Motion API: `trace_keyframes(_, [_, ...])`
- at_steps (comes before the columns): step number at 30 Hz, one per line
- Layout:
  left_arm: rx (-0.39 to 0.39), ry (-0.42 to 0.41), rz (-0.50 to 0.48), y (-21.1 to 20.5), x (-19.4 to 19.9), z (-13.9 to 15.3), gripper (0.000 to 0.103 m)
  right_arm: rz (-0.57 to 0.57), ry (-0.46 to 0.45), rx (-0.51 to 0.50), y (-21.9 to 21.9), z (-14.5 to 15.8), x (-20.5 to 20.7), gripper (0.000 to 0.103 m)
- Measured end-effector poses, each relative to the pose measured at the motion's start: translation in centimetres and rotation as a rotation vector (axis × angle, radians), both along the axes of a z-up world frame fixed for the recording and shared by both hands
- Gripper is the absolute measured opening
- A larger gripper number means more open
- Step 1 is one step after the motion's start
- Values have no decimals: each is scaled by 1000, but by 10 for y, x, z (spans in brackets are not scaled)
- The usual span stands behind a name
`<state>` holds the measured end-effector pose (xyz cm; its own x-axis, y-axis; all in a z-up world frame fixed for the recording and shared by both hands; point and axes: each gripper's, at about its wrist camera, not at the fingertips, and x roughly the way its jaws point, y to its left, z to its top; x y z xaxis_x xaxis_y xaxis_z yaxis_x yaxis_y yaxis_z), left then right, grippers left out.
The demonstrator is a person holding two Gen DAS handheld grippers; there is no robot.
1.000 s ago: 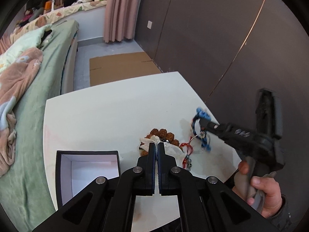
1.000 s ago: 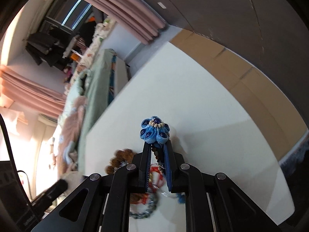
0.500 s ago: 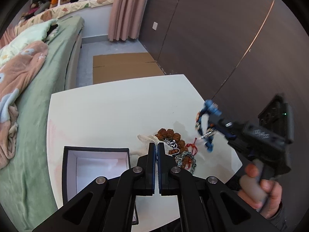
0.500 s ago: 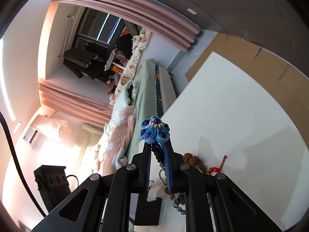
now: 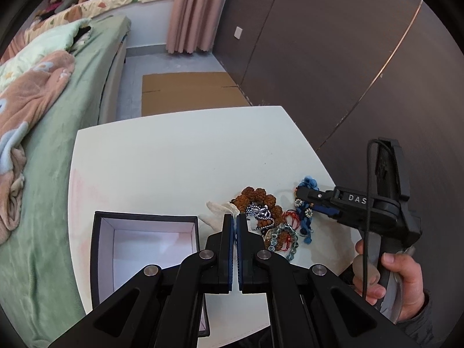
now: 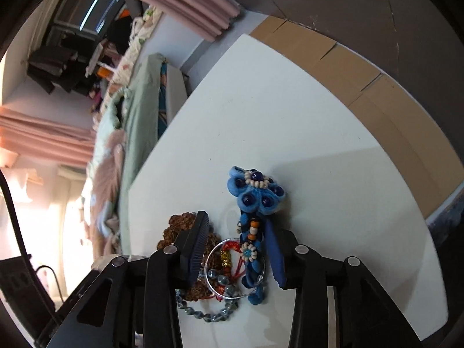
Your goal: Organize jewelry
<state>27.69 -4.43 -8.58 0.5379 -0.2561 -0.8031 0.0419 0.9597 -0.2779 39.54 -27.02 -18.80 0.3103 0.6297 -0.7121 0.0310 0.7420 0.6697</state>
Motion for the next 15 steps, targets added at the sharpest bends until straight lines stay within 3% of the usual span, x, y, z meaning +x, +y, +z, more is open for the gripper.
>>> trace_keyframes(6, [5, 8, 5, 0, 0, -2, 1, -12, -7, -40, -3, 1, 5, 39])
trace_keyframes(7, [7, 11, 7, 0, 0, -3, 1, -15, -10, -45, -3, 1, 6, 36])
trace_keyframes(9, [16, 22, 7, -1, 2, -4, 1, -16, -10, -84, -1, 1, 9, 16])
trace_keyframes(10, [22, 26, 6, -1, 3, -5, 1, -12, -4, -95, 0, 0, 11, 13])
trace_keyframes(15, [3, 78, -32, -5, 7, -15, 2, -5, -68, -43, -5, 16, -3, 13])
